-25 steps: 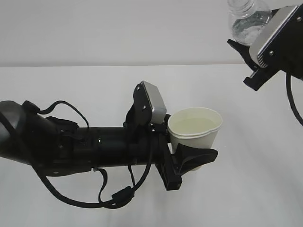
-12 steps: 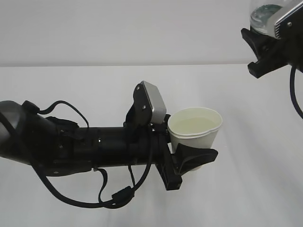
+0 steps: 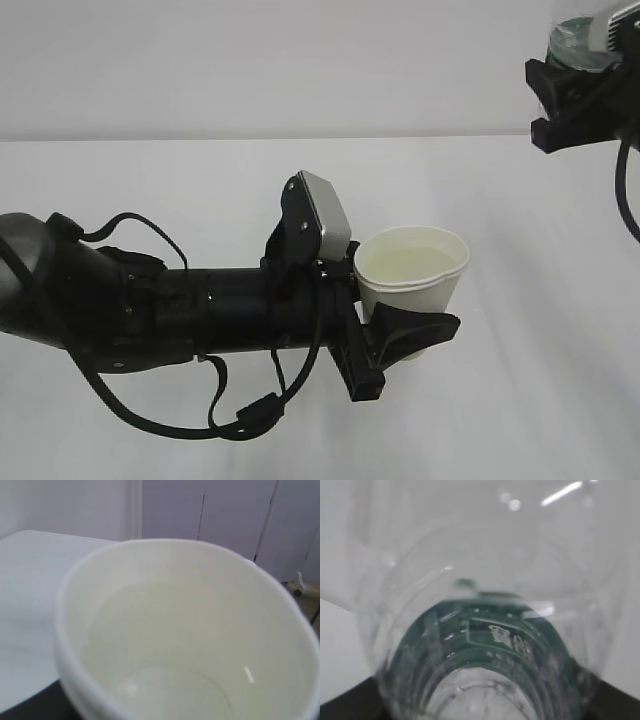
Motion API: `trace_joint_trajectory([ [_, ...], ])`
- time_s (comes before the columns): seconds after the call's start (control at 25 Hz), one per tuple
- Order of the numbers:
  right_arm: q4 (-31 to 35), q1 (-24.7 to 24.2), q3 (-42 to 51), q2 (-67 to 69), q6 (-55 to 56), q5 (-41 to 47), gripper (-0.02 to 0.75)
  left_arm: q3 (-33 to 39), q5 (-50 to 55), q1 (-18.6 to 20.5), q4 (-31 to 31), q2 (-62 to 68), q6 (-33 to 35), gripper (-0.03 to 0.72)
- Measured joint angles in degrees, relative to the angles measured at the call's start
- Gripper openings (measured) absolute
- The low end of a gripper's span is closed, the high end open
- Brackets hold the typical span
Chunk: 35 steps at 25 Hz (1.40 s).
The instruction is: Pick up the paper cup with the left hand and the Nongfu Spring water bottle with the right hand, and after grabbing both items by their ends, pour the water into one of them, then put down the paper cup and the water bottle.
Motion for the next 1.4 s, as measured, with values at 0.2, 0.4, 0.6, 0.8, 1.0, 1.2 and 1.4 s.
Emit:
trace_joint_trajectory([
  [0.2, 3.2, 0.0, 0.0, 0.0, 0.7, 0.9, 0.459, 0.0, 0.0, 0.0, -0.4, 0.0, 0.0, 0.419],
  [0.4, 6.4, 0.0, 0.0, 0.0, 1.4, 2.2, 0.459, 0.0, 0.1, 0.0, -1.0, 0.0, 0.0, 0.419],
  [0.6, 7.9, 0.0, 0.0, 1.8, 2.1, 2.4, 0.459, 0.0, 0.1, 0.0, -1.1, 0.0, 0.0, 0.419],
  [0.8, 8.0, 0.0, 0.0, 6.6, 2.6, 0.5, 0.459, 0.0, 0.1, 0.0, -1.2, 0.0, 0.0, 0.419],
  [1.0, 8.7, 0.0, 0.0, 11.0, 5.1, -4.3, 0.459, 0.0, 0.1, 0.0, -1.6, 0.0, 0.0, 0.419],
  [1.2, 9.1, 0.0, 0.0, 15.5, 7.3, -7.9, 0.459, 0.0, 0.1, 0.0, -1.7, 0.0, 0.0, 0.419],
  [1.4, 9.9, 0.0, -0.1, 19.5, 8.5, -12.5, 0.459, 0.0, 0.1, 0.0, -1.7, 0.0, 0.0, 0.419],
])
